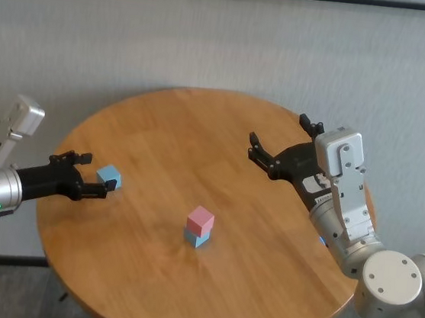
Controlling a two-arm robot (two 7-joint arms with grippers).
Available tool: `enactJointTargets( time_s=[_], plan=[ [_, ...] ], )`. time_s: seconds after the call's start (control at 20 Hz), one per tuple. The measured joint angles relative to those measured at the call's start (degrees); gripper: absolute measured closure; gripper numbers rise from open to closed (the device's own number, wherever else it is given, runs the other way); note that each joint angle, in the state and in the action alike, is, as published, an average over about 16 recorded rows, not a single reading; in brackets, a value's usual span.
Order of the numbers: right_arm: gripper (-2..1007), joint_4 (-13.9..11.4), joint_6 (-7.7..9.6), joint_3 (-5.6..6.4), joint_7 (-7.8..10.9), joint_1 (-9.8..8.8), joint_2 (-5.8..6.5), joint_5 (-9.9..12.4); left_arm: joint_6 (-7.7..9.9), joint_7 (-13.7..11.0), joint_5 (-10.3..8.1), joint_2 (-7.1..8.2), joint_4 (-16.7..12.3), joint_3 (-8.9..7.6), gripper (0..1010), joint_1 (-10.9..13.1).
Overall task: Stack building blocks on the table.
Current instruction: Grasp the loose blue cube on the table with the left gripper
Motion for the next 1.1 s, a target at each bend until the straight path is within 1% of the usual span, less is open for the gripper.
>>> enactJointTargets(
  time_s=[0.15,0.3,0.55,0.75,0.85,1.1],
  plan=[
    [0,0.00,0.00,0.00,0.00,0.00,0.00,0.00,-1.17,-0.70,0.49,-0.89,3.13,-0.15,9,-1.53],
    [0,0.00,0.00,0.00,0.00,0.00,0.00,0.00,-1.98,-1.27,1.15,-1.58,5.67,-0.18,9,-2.84],
    [0,0.00,0.00,0.00,0.00,0.00,0.00,0.00,-2.69,-1.96,2.81,-2.33,8.62,0.28,9,-4.67],
    [0,0.00,0.00,0.00,0.00,0.00,0.00,0.00,-3.12,-2.82,4.47,-2.94,11.23,1.07,9,-6.48],
    [0,0.00,0.00,0.00,0.00,0.00,0.00,0.00,-3.90,-3.38,5.29,-3.58,13.83,1.64,9,-8.03],
    [0,0.00,-0.01,0.00,0.00,0.00,0.00,0.00,-6.57,-4.70,7.00,-5.47,21.20,2.99,9,-12.24]
  ],
)
